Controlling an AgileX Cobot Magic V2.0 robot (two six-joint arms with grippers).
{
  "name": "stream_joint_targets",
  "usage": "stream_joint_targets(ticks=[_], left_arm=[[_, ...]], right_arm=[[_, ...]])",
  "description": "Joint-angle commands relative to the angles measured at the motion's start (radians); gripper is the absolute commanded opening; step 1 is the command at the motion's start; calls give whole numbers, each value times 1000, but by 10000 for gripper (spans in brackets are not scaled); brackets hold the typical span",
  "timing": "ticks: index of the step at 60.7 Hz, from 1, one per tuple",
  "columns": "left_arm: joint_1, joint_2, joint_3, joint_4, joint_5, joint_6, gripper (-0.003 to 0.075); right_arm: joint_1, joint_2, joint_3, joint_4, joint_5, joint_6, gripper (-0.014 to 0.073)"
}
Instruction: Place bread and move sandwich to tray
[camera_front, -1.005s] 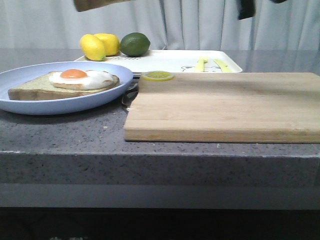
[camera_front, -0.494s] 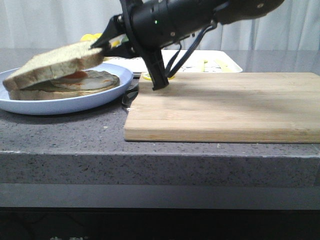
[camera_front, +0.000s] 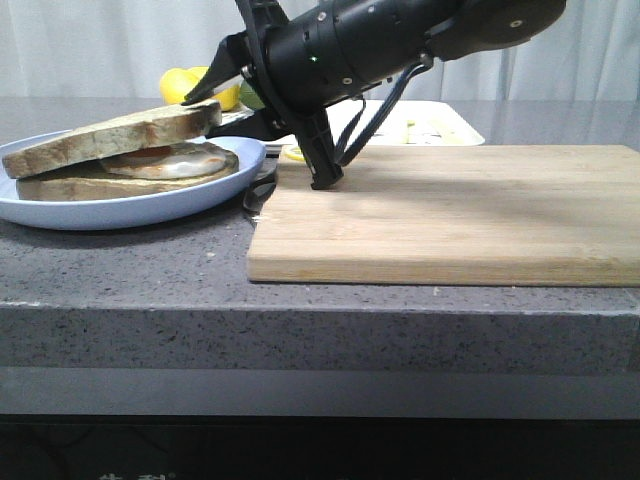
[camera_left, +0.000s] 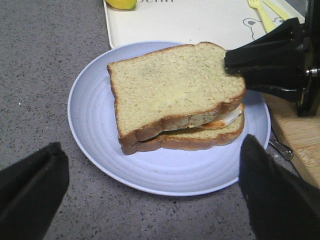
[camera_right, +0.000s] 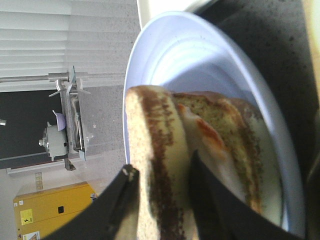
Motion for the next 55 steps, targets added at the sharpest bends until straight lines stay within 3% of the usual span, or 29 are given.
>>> stream_joint_targets(ticks=[1,21,38,55], left_arm=[[-8,-3,-37,-6,-78,-2,669],[-8,-3,-37,-6,-78,-2,669],[-8,-3,-37,-6,-78,-2,669],[-8,-3,-37,-6,-78,-2,669]], right_arm=[[-5,-58,-29,-3,41,-18,335],[-29,-192,91,-79,-20,-18,335],[-107,-410,105,-495,51,-18,329],[-298,-569,105,-805,229,-18,77]])
